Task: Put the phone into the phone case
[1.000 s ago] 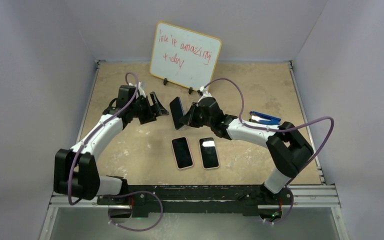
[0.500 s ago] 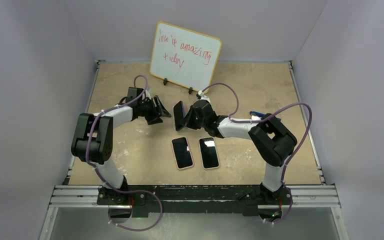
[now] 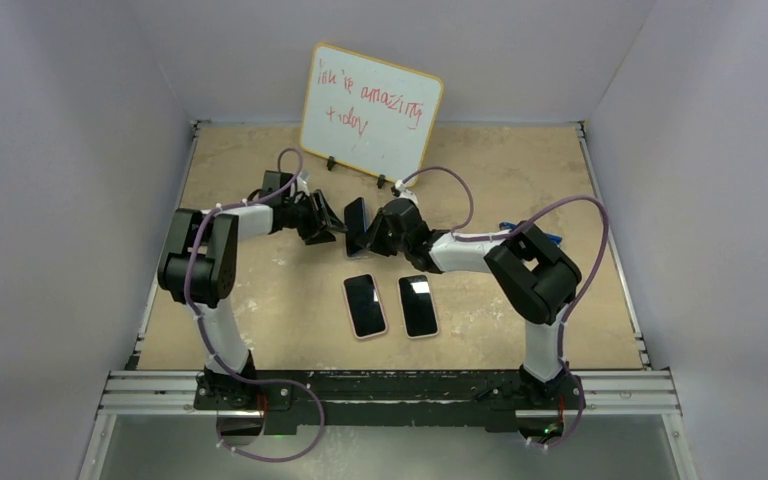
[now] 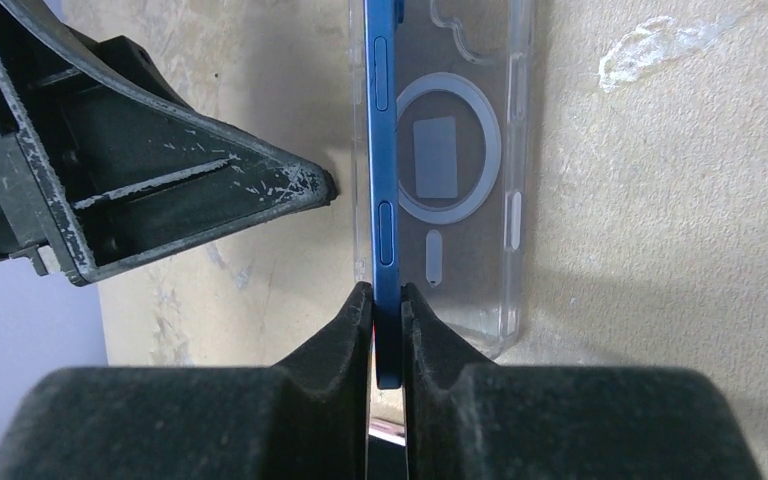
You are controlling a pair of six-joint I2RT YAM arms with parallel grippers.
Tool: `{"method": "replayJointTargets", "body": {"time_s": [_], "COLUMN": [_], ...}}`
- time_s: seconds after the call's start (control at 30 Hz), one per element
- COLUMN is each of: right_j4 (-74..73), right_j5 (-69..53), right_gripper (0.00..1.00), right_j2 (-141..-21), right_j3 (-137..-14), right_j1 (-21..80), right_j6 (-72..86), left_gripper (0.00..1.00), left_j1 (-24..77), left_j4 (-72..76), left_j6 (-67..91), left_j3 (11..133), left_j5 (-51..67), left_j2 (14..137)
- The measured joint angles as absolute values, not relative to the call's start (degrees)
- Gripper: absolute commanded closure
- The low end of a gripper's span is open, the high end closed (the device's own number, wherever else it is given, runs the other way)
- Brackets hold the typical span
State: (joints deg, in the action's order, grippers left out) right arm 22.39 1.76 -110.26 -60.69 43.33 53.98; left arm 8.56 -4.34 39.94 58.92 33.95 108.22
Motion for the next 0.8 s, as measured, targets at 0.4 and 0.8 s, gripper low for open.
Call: {"method": "replayJointTargets", "body": {"time_s": [0.4,0.8], "right_j4": [20.23,7.46], "right_j5": [1.5,2.0], "right_gripper": [0.58,0.61], "right_j2": [-111.79,-106.59], "right_j3": [-60.84,-64.84], "right_j1": [43.2,41.45], "right_j6": [52.42,46.19], "left_gripper": [0.63,0.64], "left_j1": [9.63,9.96], "left_j4": [-1.89,-7.9], "left_j6": [41.87,40.34], "left_j3": [58.98,61.54], "left_j5": [37.85,35.46], "left_j2": [110.67,110.69]}}
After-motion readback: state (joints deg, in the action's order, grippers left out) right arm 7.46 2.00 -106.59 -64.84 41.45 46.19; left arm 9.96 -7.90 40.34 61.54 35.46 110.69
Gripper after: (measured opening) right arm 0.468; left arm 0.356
